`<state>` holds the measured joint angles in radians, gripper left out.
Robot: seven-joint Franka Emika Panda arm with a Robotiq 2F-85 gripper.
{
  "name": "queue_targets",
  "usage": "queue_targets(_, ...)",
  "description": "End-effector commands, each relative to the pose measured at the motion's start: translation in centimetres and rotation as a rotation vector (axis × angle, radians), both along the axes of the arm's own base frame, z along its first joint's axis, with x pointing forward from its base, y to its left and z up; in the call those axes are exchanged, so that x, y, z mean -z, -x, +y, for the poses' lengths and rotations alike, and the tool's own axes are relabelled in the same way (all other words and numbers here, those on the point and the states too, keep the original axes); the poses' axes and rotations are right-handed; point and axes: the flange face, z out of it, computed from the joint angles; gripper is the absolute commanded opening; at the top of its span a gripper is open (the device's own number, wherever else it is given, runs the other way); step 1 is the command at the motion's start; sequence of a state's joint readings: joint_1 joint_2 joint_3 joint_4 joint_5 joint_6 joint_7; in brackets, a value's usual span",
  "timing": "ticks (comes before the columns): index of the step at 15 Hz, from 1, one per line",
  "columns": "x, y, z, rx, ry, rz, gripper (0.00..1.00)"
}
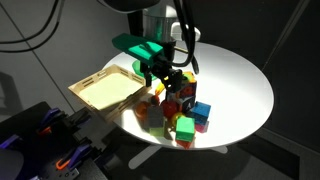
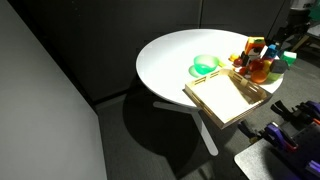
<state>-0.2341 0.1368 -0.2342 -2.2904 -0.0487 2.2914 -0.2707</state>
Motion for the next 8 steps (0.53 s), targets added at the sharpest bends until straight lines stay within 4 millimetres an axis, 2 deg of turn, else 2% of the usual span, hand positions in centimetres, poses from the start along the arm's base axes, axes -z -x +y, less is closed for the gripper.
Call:
queue_targets(1, 0.1, -0.2, 1.0, -0.015, 0.017, 0.003, 1.00)
queue_targets(8, 1.9, 0.6, 1.7, -0.028, -0.001, 0.038, 1.00)
